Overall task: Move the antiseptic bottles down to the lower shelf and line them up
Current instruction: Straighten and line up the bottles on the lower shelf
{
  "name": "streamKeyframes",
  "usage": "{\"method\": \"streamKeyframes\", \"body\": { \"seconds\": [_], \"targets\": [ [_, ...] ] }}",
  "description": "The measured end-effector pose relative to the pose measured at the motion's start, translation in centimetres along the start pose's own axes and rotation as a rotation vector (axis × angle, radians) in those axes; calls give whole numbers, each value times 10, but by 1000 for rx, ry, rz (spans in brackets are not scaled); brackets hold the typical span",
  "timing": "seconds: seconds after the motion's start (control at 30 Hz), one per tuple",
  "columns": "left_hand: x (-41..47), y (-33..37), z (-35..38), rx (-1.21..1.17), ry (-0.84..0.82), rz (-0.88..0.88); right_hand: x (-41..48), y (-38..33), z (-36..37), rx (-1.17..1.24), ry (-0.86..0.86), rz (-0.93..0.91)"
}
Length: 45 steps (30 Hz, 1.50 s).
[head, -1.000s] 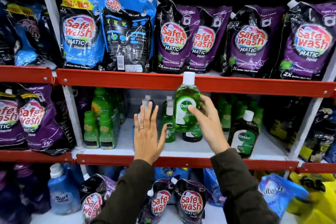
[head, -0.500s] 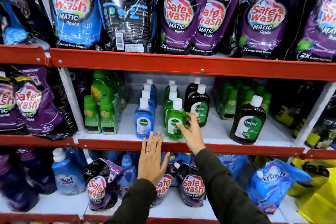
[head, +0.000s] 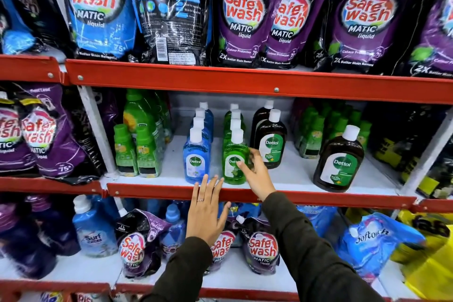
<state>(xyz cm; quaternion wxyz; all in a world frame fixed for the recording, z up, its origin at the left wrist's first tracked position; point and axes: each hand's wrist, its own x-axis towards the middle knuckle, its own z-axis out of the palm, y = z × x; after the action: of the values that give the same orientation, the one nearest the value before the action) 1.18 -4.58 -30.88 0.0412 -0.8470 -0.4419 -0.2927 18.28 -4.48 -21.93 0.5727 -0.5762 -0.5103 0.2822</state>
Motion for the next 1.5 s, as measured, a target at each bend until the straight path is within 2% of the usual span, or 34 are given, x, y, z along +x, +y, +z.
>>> {"method": "streamKeyframes", "body": {
  "seconds": [0.2,0.27,0.47,0.67,0.73,0.83,0.97,1.27,1.5],
  "targets": [
    [0,7,-7,8,8,-18,-13,2,-13,6,41,-46],
    [-1,10,-9,15,6,-39,-19,1,-24,-7,163,-85],
    [-2,21,-9,-7,35,-127,-35,-7,-84,-13,682,-233],
    [-2,27,-7,-58,46,-159,-46,-3,-151,-97,965,-203],
    [-3,27,-8,-61,47,-159,-45,3,-169,-121,939,-93],
    [-3,28,-11,-64,46,-160,-39,12,-191,-34,755,88],
    [-2,30,-11,-80,54,-169,-34,17,-212,10,607,182],
    [-2,28,-6,-104,51,-182,-44,13,-229,-30,456,125],
    [-1,27,-4,-104,64,-191,-34,-4,-192,44,307,70]
  ]
}}
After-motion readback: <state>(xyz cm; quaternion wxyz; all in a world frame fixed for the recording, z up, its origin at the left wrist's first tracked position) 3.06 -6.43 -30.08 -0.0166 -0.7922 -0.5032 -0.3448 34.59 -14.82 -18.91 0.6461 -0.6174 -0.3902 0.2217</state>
